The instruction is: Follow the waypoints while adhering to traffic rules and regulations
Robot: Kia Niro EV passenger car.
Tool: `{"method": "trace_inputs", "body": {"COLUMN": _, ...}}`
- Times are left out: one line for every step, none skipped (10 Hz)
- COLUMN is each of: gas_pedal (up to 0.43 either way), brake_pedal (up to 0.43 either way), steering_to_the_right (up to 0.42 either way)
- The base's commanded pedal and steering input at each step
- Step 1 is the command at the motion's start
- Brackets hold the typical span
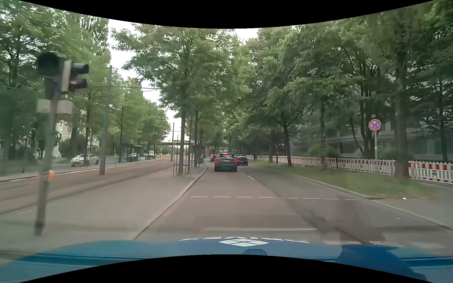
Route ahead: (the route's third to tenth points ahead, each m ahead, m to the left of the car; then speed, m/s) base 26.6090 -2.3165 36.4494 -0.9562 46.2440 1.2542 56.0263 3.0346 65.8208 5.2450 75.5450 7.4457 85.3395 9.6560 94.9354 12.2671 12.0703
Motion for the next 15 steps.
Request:
{"method": "trace_inputs", "body": {"gas_pedal": 0.11, "brake_pedal": 0.0, "steering_to_the_right": -0.022}}
{"method": "trace_inputs", "body": {"gas_pedal": 0.11, "brake_pedal": 0.0, "steering_to_the_right": -0.018}}
{"method": "trace_inputs", "body": {"gas_pedal": 0.11, "brake_pedal": 0.0, "steering_to_the_right": -0.017}}
{"method": "trace_inputs", "body": {"gas_pedal": 0.11, "brake_pedal": 0.0, "steering_to_the_right": -0.016}}
{"method": "trace_inputs", "body": {"gas_pedal": 0.11, "brake_pedal": 0.0, "steering_to_the_right": -0.016}}
{"method": "trace_inputs", "body": {"gas_pedal": 0.11, "brake_pedal": 0.0, "steering_to_the_right": -0.015}}
{"method": "trace_inputs", "body": {"gas_pedal": 0.11, "brake_pedal": 0.0, "steering_to_the_right": -0.015}}
{"method": "trace_inputs", "body": {"gas_pedal": 0.11, "brake_pedal": 0.0, "steering_to_the_right": -0.016}}
{"method": "trace_inputs", "body": {"gas_pedal": 0.11, "brake_pedal": 0.0, "steering_to_the_right": -0.016}}
{"method": "trace_inputs", "body": {"gas_pedal": 0.11, "brake_pedal": 0.0, "steering_to_the_right": -0.016}}
{"method": "trace_inputs", "body": {"gas_pedal": 0.11, "brake_pedal": 0.0, "steering_to_the_right": -0.017}}
{"method": "trace_inputs", "body": {"gas_pedal": 0.11, "brake_pedal": 0.0, "steering_to_the_right": -0.019}}
{"method": "trace_inputs", "body": {"gas_pedal": 0.11, "brake_pedal": 0.0, "steering_to_the_right": -0.019}}
{"method": "trace_inputs", "body": {"gas_pedal": 0.11, "brake_pedal": 0.0, "steering_to_the_right": -0.019}}
{"method": "trace_inputs", "body": {"gas_pedal": 0.11, "brake_pedal": 0.0, "steering_to_the_right": -0.019}}
